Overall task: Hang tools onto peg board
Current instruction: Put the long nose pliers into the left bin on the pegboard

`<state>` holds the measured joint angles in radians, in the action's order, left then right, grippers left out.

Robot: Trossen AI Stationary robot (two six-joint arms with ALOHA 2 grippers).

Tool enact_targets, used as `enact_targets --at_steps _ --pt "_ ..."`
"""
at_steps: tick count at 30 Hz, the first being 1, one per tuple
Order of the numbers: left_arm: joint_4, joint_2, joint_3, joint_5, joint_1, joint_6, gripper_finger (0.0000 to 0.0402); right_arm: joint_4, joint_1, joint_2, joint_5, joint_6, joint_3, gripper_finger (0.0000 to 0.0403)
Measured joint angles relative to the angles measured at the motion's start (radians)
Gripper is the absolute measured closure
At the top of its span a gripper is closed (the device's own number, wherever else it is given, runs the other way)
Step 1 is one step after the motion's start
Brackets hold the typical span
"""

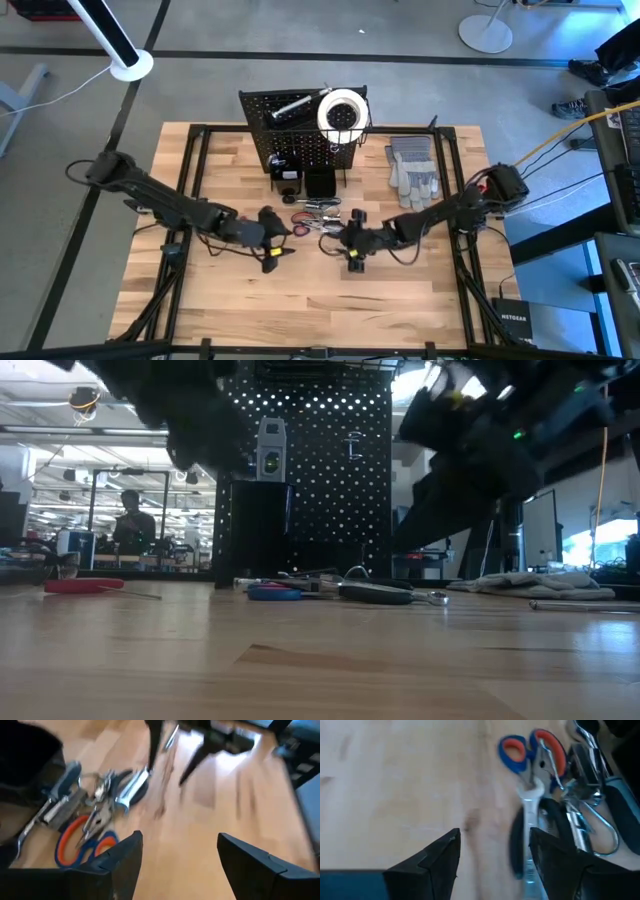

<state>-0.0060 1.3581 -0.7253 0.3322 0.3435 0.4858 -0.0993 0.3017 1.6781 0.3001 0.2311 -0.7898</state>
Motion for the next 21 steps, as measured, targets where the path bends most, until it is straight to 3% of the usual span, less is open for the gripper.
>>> enact_targets --at_steps 5,11,21 --pt "0.033 0.106 0.0 0.017 -0.018 0.003 0.0166 -0.012 -0.077 0.009 -0.036 -0.026 0.0 0.0166" --pt "0.072 0.215 0.0 -0.065 -0.046 -0.016 0.0176 0.023 -0.108 0.009 -0.088 -0.03 0.0 0.0166" --pt "0.133 0.256 0.001 -0.105 -0.072 -0.027 0.0176 0.197 -0.11 -0.073 -0.158 -0.051 0.011 0.0166"
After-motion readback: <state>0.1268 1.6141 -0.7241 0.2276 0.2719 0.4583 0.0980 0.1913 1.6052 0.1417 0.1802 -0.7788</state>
